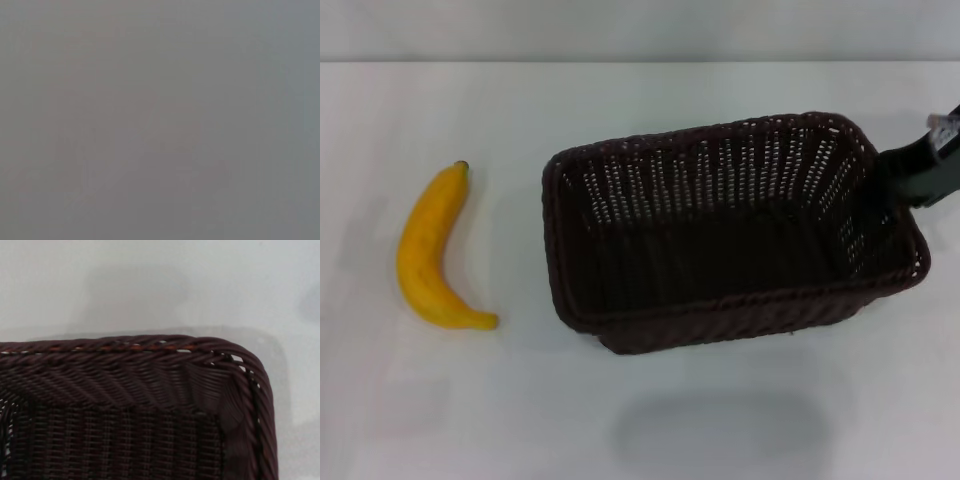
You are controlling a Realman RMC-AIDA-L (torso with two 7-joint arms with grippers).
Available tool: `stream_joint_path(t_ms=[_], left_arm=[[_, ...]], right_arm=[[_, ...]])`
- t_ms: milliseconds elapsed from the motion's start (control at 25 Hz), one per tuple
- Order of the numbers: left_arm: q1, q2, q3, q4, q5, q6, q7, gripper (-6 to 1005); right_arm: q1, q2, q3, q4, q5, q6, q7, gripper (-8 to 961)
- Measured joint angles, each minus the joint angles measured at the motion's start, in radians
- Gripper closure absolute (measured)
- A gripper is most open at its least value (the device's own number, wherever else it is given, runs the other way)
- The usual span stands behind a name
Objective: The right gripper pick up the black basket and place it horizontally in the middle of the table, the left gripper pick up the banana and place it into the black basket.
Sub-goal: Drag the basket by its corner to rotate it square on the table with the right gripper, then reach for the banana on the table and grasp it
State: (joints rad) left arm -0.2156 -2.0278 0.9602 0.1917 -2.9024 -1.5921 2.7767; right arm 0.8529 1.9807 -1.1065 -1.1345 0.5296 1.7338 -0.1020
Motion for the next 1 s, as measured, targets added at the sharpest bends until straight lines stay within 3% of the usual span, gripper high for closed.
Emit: stream_joint_path(t_ms=[280, 400, 600, 680, 760, 800, 880, 1000], left_arm=[[0.008, -0.009, -0.001, -0.003, -0.004, 0.004, 0.000, 121], [0.008, -0.010, -0.002, -0.009, -0.005, 0.007, -0.008, 121], [0.006, -0.014, 0.002, -0.003, 0.002, 0.036, -0.088, 121], [0.006, -0.010, 0.005, 0.002, 0.017, 0.044, -0.136, 122], [0.015, -0.003, 0.006, 0.025, 0.061, 0.050, -0.202, 122], [0.021, -0.001, 0.006, 0.038, 0.082, 0.056, -0.231, 122], [0.050, 0.006, 0.006, 0.117, 0.170, 0.113, -0.341, 122], [0.093, 0.020, 0.006, 0.274, 0.342, 0.236, -0.547, 122]], right_arm=[[-0.026, -0.047, -0.022, -0.050, 0.004, 0.003, 0.010, 589], [-0.080, -0.072, -0.022, -0.125, 0.030, 0.000, 0.008, 471], [-0.230, -0.094, 0.021, -0.348, 0.160, -0.034, -0.074, 471], [-0.289, -0.087, 0.066, -0.421, 0.231, -0.042, -0.137, 471], [-0.341, -0.063, 0.129, -0.472, 0.303, -0.044, -0.227, 471], [-0.364, -0.045, 0.164, -0.488, 0.329, -0.043, -0.282, 471], [-0.419, 0.016, 0.286, -0.506, 0.382, -0.043, -0.489, 471], [-0.455, 0.033, 0.329, -0.471, 0.428, -0.062, -0.624, 471]])
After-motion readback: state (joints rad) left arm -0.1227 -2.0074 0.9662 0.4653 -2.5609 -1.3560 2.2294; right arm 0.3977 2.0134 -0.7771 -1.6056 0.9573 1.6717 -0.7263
